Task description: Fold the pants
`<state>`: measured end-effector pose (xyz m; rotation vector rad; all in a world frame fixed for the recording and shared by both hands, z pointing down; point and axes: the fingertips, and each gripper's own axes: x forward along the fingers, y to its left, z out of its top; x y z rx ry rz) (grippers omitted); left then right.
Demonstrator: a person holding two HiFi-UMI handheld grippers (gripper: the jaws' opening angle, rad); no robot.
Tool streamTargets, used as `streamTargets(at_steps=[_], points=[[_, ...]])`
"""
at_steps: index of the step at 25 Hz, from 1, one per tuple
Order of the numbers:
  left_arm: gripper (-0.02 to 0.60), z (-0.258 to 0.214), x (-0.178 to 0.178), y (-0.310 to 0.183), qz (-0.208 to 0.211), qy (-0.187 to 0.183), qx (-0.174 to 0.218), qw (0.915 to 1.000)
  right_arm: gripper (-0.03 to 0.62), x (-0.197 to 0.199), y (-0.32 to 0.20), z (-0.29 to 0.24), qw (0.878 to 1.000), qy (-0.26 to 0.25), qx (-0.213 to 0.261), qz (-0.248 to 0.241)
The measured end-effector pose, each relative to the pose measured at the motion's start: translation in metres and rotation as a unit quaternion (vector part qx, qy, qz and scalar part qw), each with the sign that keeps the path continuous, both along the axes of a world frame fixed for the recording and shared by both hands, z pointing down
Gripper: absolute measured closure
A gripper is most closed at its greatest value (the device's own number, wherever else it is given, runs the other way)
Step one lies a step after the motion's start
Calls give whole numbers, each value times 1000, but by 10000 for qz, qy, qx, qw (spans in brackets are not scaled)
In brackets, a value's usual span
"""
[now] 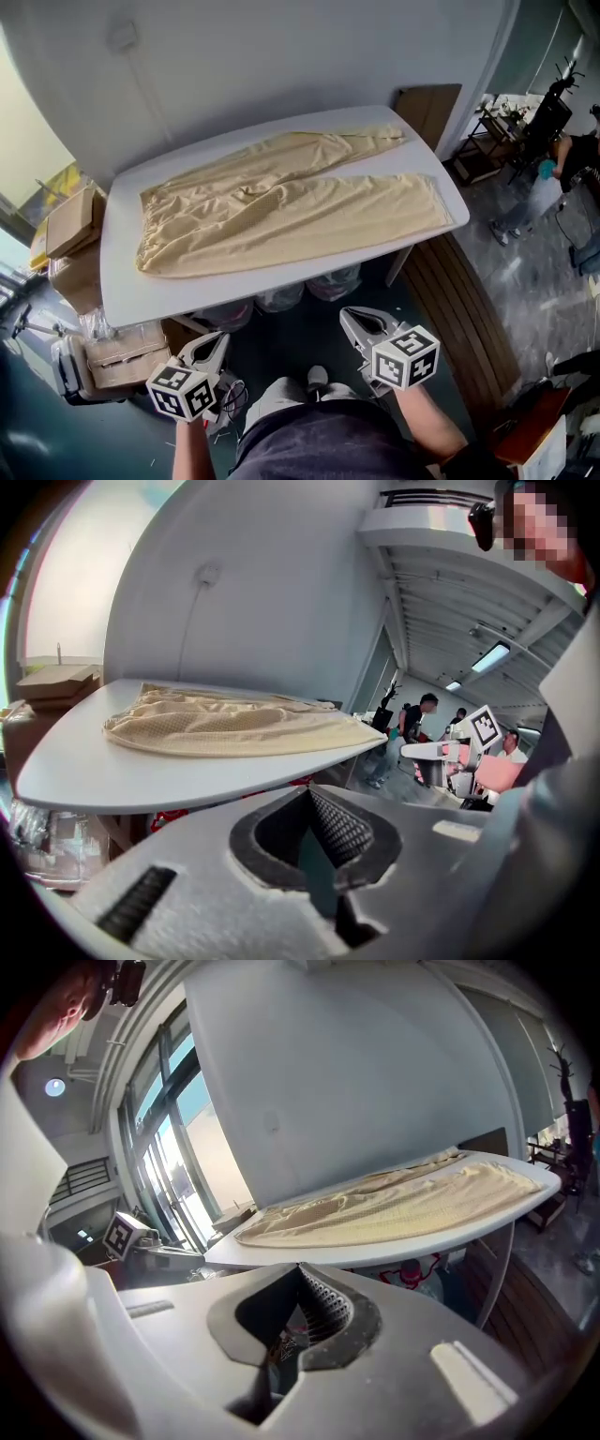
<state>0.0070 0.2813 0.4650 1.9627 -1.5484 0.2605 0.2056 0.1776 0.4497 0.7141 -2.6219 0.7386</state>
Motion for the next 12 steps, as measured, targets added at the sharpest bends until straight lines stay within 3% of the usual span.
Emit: streamTargets(at_steps=[6,12], points=[[579,-5,-19,-29,30,-230,-28,9997,595,-31,-23,5,9997,43,-96,-200],[554,3,-82,-49,-79,-420,-234,9988,595,-67,-57,2,9996,54,-144,-218]])
